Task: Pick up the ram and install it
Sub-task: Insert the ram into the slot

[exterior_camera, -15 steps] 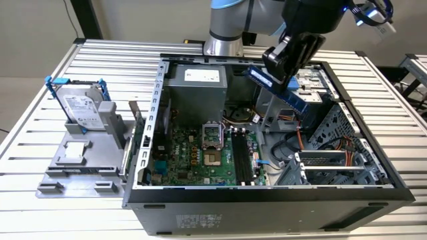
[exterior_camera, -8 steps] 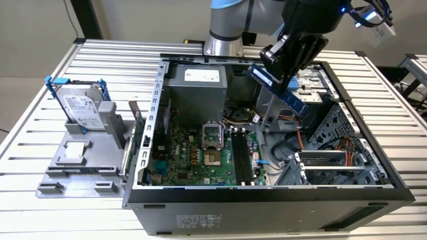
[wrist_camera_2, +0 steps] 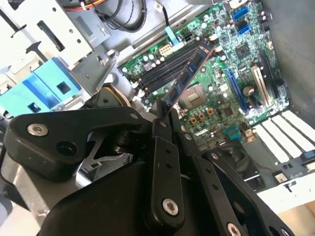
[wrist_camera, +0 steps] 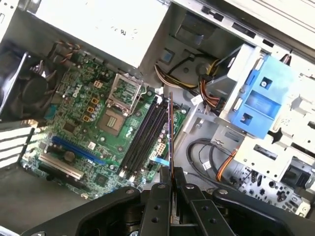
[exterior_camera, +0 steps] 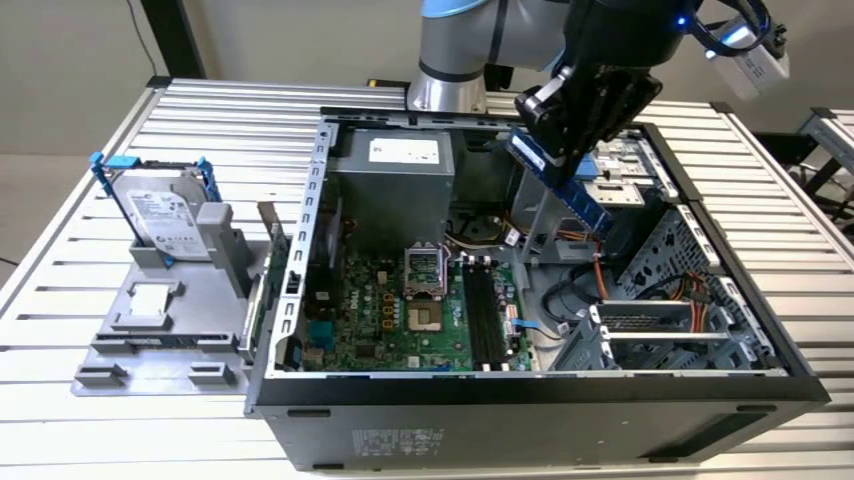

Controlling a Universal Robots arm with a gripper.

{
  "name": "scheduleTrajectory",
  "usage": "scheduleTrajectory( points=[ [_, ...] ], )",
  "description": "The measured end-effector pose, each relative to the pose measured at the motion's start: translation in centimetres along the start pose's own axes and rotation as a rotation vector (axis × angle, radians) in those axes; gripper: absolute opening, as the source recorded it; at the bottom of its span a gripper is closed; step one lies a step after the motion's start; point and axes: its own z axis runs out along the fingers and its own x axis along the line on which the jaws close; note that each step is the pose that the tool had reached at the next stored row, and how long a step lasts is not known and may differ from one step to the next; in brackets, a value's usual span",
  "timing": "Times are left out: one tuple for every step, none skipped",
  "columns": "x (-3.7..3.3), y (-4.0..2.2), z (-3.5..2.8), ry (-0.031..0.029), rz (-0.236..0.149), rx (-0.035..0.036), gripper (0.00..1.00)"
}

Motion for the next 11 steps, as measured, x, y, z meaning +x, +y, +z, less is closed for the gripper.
scheduleTrajectory(
  points=[
    [0.00, 0.00, 0.00, -0.0003, 0.014, -0.0001, 0.00],
    [0.00, 0.00, 0.00, -0.0005, 0.028, -0.0002, 0.00],
    [0.00, 0.00, 0.00, -0.0007, 0.042, -0.0004, 0.00],
    [0.00, 0.00, 0.00, -0.0010, 0.055, -0.0005, 0.00],
    [0.00, 0.00, 0.00, -0.0013, 0.069, -0.0007, 0.00],
    [0.00, 0.00, 0.00, -0.0015, 0.083, -0.0008, 0.00],
    [0.00, 0.00, 0.00, -0.0018, 0.097, -0.0009, 0.00],
    [0.00, 0.00, 0.00, -0.0020, 0.110, -0.0010, 0.00],
    [0.00, 0.00, 0.00, -0.0022, 0.124, -0.0011, 0.00],
    [0.00, 0.00, 0.00, -0.0025, 0.137, -0.0013, 0.00],
    [0.00, 0.00, 0.00, -0.0027, 0.150, -0.0014, 0.00]
  ],
)
